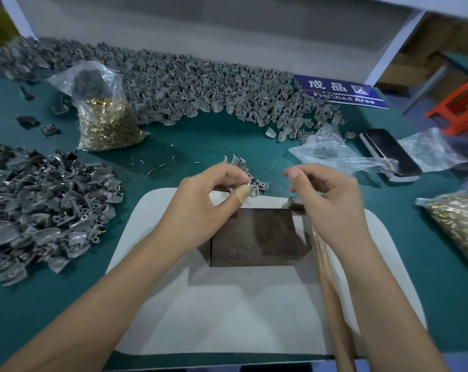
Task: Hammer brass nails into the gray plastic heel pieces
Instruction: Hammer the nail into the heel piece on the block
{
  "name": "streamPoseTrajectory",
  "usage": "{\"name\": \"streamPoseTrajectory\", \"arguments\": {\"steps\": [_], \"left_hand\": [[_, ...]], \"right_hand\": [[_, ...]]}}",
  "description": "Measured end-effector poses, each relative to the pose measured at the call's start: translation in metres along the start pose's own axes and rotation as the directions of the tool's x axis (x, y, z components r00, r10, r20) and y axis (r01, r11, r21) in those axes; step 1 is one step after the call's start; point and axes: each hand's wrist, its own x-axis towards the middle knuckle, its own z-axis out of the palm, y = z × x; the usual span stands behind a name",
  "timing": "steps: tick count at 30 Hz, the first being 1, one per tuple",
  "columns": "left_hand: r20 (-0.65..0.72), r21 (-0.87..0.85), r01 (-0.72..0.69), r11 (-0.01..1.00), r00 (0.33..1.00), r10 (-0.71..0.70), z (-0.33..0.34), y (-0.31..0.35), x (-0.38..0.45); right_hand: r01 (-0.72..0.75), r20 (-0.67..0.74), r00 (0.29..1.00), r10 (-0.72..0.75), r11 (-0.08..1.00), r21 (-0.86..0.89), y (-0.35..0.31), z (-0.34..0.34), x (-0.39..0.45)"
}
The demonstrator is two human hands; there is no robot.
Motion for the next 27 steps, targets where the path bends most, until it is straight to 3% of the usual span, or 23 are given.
{"name": "streamPoseTrajectory", "arguments": {"steps": [2,6,9,13,19,22,27], "left_hand": [[0.029,0.09,-0.038,0.995,0.999,0.036,-0.001,0.003,-0.007],[0.078,0.178,-0.046,0.983,0.996,0.032,0.002,0.006,-0.018],[0.09,0.21,-0.054,0.976,0.995,0.036,0.003,0.006,-0.021],[0.116,0.198,-0.049,0.979,0.993,0.026,0.0,0.004,-0.022],[0.138,0.241,-0.095,0.966,0.988,0.063,-0.005,0.004,-0.022],[0.134,0.294,-0.131,0.947,0.986,0.094,-0.007,0.004,-0.021],[0.123,0.33,-0.155,0.931,0.985,0.121,-0.008,0.004,-0.019]], "right_hand": [[-0.091,-0.049,0.995,0.083,0.972,-0.216,0.006,-0.009,-0.019],[-0.287,-0.112,0.955,0.275,0.764,-0.578,0.015,-0.017,-0.056],[-0.277,-0.055,0.937,0.345,0.638,-0.718,0.017,-0.015,-0.067],[-0.295,-0.029,0.93,0.366,0.696,-0.655,0.019,-0.018,-0.063],[-0.21,0.067,0.967,0.247,0.915,-0.343,-0.003,-0.044,-0.066],[-0.096,0.179,0.967,0.183,0.907,-0.41,-0.019,-0.048,-0.071],[-0.017,0.181,0.975,0.127,0.86,-0.51,-0.048,-0.034,-0.075]]}}
